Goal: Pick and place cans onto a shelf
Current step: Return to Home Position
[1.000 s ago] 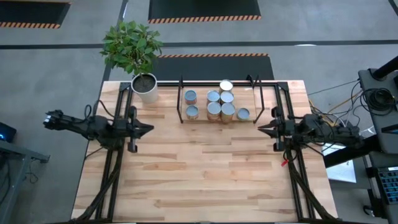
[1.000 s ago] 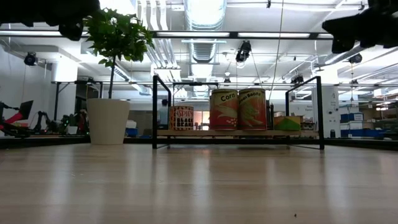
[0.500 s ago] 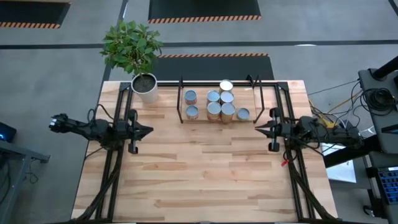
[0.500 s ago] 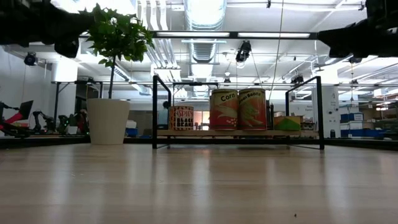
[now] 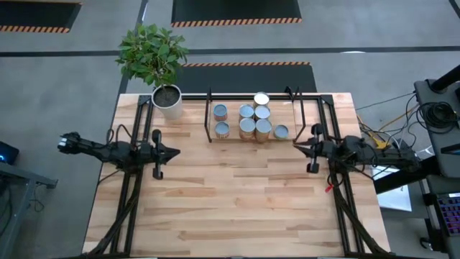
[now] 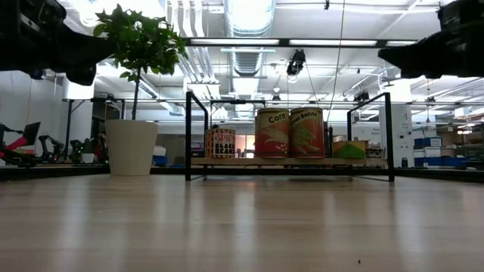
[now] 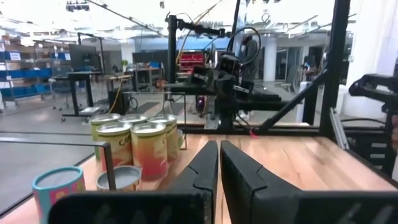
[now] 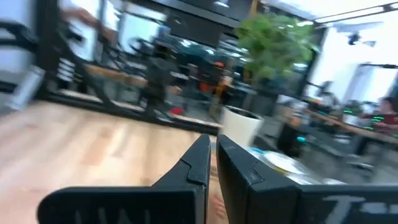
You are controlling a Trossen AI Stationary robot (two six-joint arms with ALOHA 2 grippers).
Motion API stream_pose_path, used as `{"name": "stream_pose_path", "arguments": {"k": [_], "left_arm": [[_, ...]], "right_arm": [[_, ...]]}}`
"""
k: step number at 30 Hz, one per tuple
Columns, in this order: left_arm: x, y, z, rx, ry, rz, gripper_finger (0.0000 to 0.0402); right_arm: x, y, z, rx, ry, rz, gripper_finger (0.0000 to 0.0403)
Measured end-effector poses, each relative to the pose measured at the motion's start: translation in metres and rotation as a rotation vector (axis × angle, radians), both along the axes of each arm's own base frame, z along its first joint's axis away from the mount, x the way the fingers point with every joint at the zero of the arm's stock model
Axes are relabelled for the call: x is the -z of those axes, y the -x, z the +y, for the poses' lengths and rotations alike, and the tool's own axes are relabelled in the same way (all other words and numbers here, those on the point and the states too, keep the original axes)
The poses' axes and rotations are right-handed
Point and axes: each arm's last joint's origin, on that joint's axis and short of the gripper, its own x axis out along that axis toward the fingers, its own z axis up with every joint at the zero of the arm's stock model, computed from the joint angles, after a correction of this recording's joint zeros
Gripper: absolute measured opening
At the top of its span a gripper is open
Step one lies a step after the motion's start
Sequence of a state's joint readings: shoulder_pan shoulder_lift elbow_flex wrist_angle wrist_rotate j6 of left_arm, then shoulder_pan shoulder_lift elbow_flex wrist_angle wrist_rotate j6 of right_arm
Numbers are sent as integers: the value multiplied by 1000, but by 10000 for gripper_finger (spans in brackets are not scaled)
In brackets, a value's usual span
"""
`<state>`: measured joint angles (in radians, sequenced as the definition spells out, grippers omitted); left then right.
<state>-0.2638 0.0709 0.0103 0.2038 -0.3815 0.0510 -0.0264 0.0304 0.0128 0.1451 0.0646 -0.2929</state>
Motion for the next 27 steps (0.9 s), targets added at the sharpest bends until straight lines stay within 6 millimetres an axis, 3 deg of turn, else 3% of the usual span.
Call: {"name": "stream_pose_path", "arguments": {"k": [4, 27], "left_arm": [[2, -1, 0, -1, -3, 25, 1], [1, -2, -1, 0, -5, 35, 1]], "right_arm": [[2, 0, -2, 71, 35, 23, 18], [2, 0, -2, 73, 38, 26, 18]]}}
